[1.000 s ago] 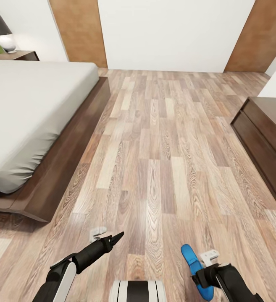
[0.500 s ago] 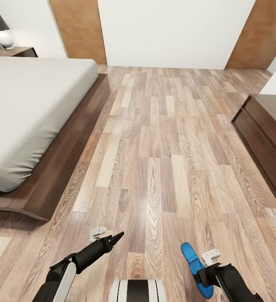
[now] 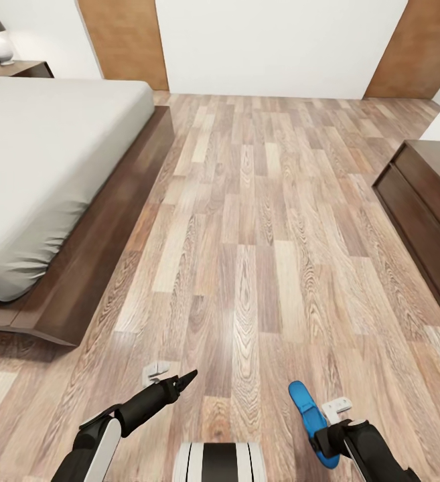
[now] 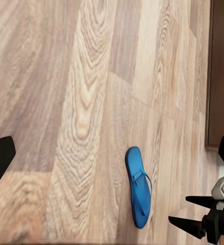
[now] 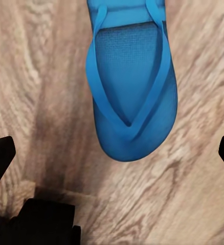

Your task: In the bedroom, move the book from the bed onto either nightstand, and place the two sandals side by side next to the bed.

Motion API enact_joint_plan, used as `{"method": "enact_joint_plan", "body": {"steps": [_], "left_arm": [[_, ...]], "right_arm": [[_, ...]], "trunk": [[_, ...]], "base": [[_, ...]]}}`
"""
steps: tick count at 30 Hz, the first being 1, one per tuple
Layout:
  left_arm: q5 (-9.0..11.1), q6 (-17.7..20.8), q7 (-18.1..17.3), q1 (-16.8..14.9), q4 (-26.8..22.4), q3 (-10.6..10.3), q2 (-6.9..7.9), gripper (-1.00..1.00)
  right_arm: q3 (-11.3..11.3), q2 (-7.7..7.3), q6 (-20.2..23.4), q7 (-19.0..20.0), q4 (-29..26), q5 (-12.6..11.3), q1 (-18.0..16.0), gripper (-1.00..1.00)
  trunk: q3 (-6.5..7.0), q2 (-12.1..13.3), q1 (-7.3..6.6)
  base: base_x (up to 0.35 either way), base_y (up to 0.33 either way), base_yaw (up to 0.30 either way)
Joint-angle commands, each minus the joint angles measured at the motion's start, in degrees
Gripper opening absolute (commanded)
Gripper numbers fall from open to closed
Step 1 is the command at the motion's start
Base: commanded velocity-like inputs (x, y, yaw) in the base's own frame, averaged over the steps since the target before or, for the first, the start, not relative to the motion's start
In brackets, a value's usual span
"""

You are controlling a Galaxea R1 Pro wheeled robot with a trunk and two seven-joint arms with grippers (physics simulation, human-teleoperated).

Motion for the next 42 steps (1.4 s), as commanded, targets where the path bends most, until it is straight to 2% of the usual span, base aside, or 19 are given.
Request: {"method": "enact_joint_plan", "body": {"steps": [1,13,42], "left_arm": [[0.33,0.47,-0.16,-0.02,-0.01,0.15,-0.05,1.0],[0.33,0.48,-0.16,-0.02,-0.01,0.14,-0.05,1.0],[0.44,0.39,-0.33,-0.02,-0.01,0.1,-0.05,1.0]], "right_arm": [[-0.03,0.0,0.18,0.49,-0.08,0.6,-0.02,1.0],[-0.03,0.0,0.18,0.49,-0.08,0.61,-0.02,1.0],[0.05,0.14,0.18,0.31,-0.08,0.69,-0.02,1.0]], "trunk": [[-0.27,-0.03,0.01],[-2.92,-0.19,0.32],[-2.92,-0.19,0.32]], "base": [[0.0,0.0,0.0],[0.0,0.0,0.0],[0.053,0.034,0.0]]}}
